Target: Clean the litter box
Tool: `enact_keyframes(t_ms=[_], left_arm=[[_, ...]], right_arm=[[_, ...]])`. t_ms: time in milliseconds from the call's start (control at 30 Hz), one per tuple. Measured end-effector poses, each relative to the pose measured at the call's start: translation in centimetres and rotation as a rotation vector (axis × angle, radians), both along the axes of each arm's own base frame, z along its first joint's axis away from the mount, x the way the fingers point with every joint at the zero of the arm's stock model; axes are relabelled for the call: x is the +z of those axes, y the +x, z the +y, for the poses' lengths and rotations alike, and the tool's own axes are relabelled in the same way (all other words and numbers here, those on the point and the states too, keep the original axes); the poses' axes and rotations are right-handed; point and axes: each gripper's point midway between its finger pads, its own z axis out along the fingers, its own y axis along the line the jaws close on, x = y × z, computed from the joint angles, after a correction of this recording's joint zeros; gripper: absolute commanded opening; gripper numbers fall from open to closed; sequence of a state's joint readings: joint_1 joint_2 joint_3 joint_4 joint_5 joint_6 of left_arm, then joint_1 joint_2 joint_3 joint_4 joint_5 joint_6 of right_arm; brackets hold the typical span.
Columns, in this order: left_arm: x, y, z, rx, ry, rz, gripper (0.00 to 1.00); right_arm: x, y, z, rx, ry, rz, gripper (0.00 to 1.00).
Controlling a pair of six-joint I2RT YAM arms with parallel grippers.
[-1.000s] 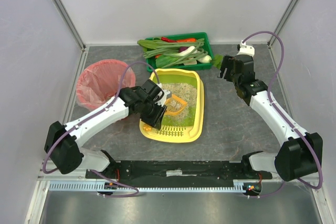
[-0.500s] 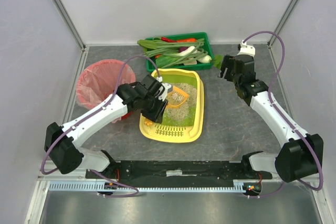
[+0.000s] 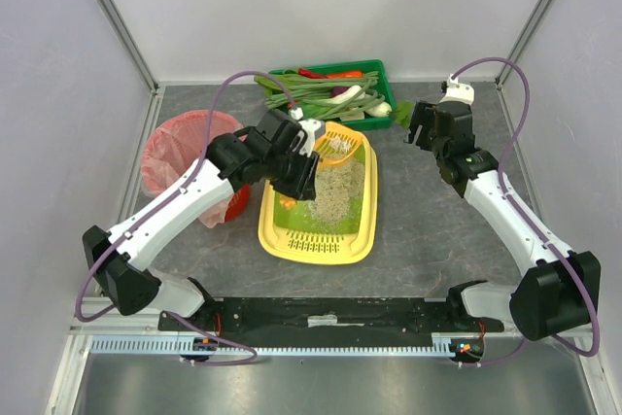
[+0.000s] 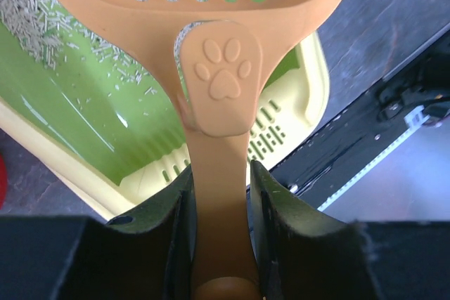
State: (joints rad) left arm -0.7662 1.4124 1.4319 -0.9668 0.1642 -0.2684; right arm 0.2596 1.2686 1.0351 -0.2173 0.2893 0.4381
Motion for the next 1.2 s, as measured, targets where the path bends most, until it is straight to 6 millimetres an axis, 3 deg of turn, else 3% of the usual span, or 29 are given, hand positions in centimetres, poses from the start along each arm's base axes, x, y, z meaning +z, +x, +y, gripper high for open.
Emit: enact_keyframes(t_ms=[133, 233, 467, 633, 800, 1000, 1200], left_arm=[[2.0, 0.8, -0.7, 0.040, -0.050, -0.012, 0.02], [2.3, 0.9, -0.4, 0.086, -0.062, 0.011, 0.02], [3.1, 1.5, 2.8, 0.289, -0.088, 0.087, 0.02], [6.1, 2.0, 5.5, 0.414, -0.143, 0.074, 0.02], [9.2, 3.2, 6.1, 0.467, -0.209, 0.026, 0.02], [9.9, 4.2, 7.8, 0.588, -0.261, 0.041, 0.02], [9.9, 2.5, 9.9, 0.723, -0.358, 0.088, 0.02]], right_arm=[[0.0, 0.0, 0.0, 0.001, 0.000, 0.000, 0.79], [0.0, 0.0, 0.0, 0.001, 0.000, 0.000, 0.79], [0.0, 0.0, 0.1, 0.003, 0.001, 0.001, 0.80], [-0.1, 0.0, 0.1, 0.004, 0.002, 0.002, 0.79], [-0.5, 0.1, 0.4, 0.017, 0.005, 0.013, 0.80], [-1.4, 0.3, 0.7, 0.030, 0.006, 0.037, 0.79], [-2.0, 0.6, 1.0, 0.043, 0.009, 0.051, 0.79]])
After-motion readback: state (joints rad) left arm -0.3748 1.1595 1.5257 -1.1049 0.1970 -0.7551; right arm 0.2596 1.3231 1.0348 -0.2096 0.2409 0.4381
